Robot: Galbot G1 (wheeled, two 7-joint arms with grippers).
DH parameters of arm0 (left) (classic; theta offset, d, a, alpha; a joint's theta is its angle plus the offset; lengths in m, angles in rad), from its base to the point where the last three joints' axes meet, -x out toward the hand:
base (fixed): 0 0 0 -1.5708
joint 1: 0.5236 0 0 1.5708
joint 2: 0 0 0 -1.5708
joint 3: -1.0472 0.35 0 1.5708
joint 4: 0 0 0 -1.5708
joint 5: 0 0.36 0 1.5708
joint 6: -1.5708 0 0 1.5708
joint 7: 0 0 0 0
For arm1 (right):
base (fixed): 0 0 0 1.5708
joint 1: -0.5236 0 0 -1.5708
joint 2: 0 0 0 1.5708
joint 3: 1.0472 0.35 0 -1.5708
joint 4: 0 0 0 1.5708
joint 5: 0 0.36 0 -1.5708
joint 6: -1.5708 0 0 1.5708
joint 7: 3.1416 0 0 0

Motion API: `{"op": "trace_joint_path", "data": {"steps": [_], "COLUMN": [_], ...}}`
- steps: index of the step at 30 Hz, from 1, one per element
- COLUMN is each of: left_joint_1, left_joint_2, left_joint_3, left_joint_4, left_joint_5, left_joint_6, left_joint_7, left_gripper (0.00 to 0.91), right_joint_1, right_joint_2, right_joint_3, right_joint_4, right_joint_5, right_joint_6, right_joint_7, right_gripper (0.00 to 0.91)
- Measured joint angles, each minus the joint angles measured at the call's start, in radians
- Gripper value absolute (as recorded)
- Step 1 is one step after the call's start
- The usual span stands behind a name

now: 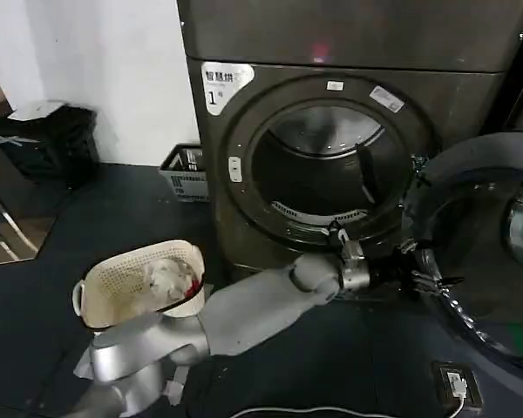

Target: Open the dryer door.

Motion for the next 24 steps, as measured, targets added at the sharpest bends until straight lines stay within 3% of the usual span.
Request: {"op": "trace_joint_path", "data": {"steps": [7,11,19,24], "left_joint_1": [0.009,0.004,-0.026,-0.050], "left_joint_2": [0.000,0.019,0.337,0.530], "left_joint_3": [0.026,0.024,0.045,0.057], "left_joint_4": [-0.100,-0.176,-0.336,-0.441], "left_joint_5": [0.061,0.059,-0.035,0.009], "left_joint_6": [-0.146,-0.175,-0.223,-0.212], "left_joint_7": [-0.066,-0.085,-0.057,-0.057], "left_gripper": [0.907,0.907,0.907,0.907], "right_joint_1": [0.007,0.017,0.044,0.060], "right_joint_2": [-0.005,-0.006,-0.006,-0.012], "right_joint_3": [-0.012,-0.023,-0.048,-0.055], "right_joint_4": [0.005,0.011,0.027,0.036], "right_joint_5": [0.000,-0.001,-0.006,-0.025], "right_joint_6": [0.000,-0.001,-0.004,-0.003], "right_joint_7": [0.000,0.000,-0.001,0.000], "right_gripper": [0.907,0.907,0.907,0.907]}}
